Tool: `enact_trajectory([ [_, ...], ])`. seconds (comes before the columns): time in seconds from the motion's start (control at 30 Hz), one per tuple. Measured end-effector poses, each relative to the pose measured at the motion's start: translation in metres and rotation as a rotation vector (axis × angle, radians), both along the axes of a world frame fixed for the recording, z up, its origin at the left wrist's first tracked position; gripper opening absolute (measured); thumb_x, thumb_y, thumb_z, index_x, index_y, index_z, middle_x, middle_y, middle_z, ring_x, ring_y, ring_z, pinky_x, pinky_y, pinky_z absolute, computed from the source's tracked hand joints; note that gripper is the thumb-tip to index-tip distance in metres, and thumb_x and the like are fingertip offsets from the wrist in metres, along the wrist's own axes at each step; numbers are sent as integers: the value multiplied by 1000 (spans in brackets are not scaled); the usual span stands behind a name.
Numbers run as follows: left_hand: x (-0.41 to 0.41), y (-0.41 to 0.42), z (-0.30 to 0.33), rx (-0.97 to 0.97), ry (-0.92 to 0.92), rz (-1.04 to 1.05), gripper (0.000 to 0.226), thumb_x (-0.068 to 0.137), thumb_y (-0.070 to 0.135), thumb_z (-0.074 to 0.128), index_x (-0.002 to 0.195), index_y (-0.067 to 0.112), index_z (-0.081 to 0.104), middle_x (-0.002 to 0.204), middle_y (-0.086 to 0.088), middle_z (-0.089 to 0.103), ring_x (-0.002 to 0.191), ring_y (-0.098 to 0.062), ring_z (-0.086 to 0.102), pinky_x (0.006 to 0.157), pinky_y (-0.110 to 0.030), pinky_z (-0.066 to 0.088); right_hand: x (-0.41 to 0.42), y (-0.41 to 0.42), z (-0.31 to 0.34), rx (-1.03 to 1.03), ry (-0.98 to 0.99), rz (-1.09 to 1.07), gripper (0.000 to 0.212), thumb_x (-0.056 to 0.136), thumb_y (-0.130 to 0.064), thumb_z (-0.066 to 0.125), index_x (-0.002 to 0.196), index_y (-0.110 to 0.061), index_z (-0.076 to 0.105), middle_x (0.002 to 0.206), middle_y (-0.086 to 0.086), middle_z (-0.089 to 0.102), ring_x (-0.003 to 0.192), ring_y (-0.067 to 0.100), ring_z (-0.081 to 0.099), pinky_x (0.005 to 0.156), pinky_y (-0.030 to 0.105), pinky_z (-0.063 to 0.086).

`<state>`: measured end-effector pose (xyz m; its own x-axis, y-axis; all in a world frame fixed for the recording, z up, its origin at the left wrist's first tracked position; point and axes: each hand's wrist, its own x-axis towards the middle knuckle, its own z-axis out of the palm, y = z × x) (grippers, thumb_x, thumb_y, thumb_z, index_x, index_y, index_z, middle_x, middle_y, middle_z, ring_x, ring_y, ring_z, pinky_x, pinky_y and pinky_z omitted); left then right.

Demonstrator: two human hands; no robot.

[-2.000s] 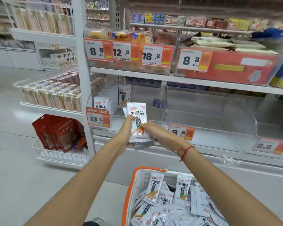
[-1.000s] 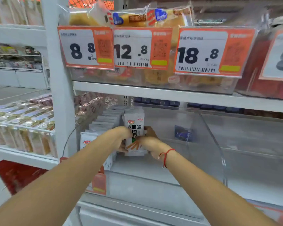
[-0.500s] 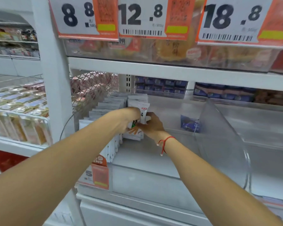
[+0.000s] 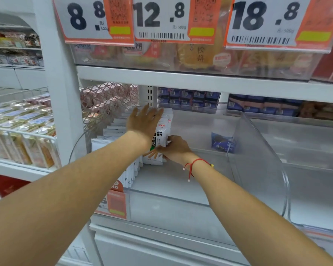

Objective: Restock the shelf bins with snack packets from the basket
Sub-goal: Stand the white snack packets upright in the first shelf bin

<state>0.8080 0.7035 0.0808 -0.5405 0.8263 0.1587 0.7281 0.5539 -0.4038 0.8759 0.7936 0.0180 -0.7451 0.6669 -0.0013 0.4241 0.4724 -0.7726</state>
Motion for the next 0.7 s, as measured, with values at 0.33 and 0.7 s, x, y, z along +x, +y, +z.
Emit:
enact_trajectory([
  [0.33,5,5,-2,58,72,49,87,86,30,67,150,14,10,153,-7,24,142,-27,20,112,-41,24,6,-11,13,143,112,-65,65,79,-15,72,132,-17,36,113,11,65,96,30,66,83,39,56],
  [0.7,27,-18,14,78,-131,104,93,92,27,56,151,12,-14,161,-4,-6,148,-26,-3,120,-42,8,38,-32,48,-305,35,99,62,87,2,61,141,-9,31,129,18,57,110,27,60,99,41,47],
])
